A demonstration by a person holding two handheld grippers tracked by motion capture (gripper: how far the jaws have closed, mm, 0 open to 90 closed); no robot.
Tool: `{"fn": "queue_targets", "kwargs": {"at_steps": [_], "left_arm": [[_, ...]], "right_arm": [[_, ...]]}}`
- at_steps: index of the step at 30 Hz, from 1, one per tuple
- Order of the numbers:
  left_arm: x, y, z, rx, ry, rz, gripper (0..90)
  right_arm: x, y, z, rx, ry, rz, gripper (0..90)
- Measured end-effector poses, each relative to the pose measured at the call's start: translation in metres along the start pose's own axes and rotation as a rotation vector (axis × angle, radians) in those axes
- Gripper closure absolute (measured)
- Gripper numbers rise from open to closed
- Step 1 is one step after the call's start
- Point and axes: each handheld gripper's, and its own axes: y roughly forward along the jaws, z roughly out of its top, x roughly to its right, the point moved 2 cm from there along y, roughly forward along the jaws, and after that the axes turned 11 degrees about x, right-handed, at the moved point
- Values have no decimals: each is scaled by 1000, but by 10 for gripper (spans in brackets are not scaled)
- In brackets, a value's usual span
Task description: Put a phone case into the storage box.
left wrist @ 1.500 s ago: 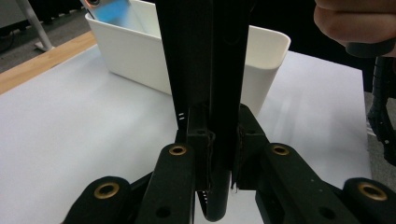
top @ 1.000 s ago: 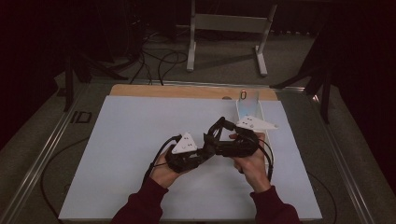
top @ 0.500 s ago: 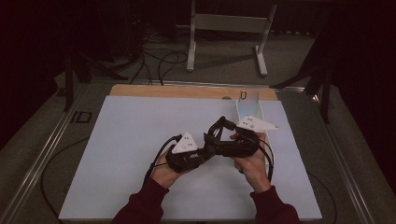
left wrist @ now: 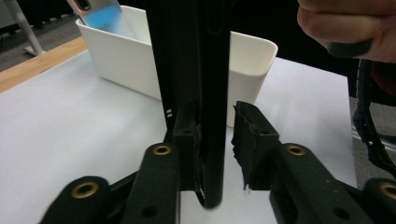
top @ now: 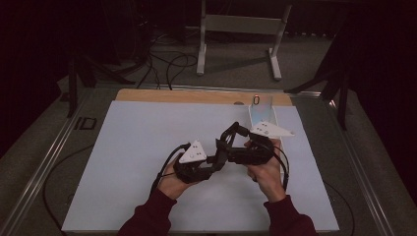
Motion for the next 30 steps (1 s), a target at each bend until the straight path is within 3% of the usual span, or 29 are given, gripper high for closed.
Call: {"fn": "queue_targets", "kwargs": {"at_steps": [8,24,30], "left_arm": [[-9,-18,-1,18,-17,57,505],[-29,-46,-6,3,-11,268,152],[-38,-56,-9,-8,-23,337,74]], "right_arm": [[5,-1,3,0,-1,-23,154],[11,0,6,0,-6,-36,153],[12,0,7,1,-12,-38,153]]}}
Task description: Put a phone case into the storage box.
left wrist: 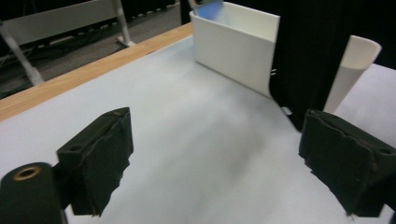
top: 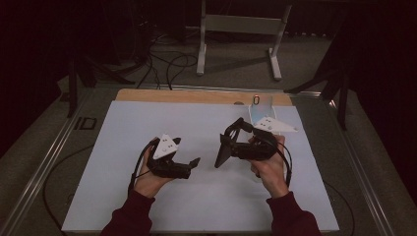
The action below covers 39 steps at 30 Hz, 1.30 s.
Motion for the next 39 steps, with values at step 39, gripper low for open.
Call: {"fn": "queue_targets", "kwargs": {"at_steps": [39], "left_arm": [[-63,-69,-60,-77,-61,249,0]], "right_arm": [[16,-1,11,8,-15,-49,154]]}}
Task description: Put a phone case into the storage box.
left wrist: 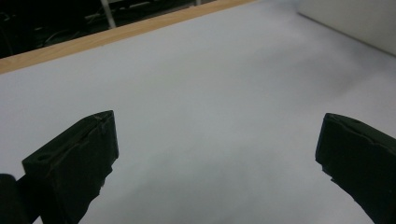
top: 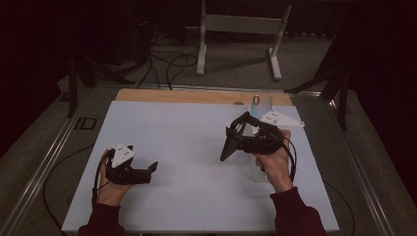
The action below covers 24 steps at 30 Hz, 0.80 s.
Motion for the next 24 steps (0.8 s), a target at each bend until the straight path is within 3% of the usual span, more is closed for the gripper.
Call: {"fn": "queue_targets", "kwargs": {"at_steps": [9,24], "left_arm": [[-8,-3,-3,8,-26,22,0],[-13,-6,-5,3,-26,40,0]], "right_arm": [[6,1,4,3,1,-17,154],[23,3,10,11,-5,-74,155]]}}
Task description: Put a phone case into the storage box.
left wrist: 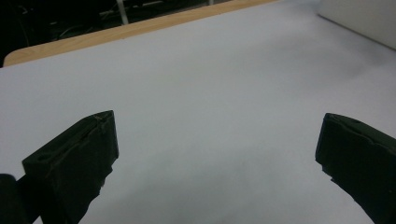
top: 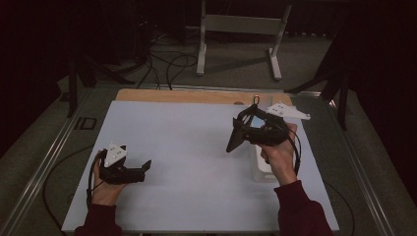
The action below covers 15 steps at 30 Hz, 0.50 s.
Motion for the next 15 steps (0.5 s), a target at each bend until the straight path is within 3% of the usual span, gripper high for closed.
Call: {"fn": "queue_targets", "kwargs": {"at_steps": [15], "left_arm": [[-8,-4,-2,7,-20,23,0]], "right_arm": [[19,2,12,16,5,-62,156]]}}
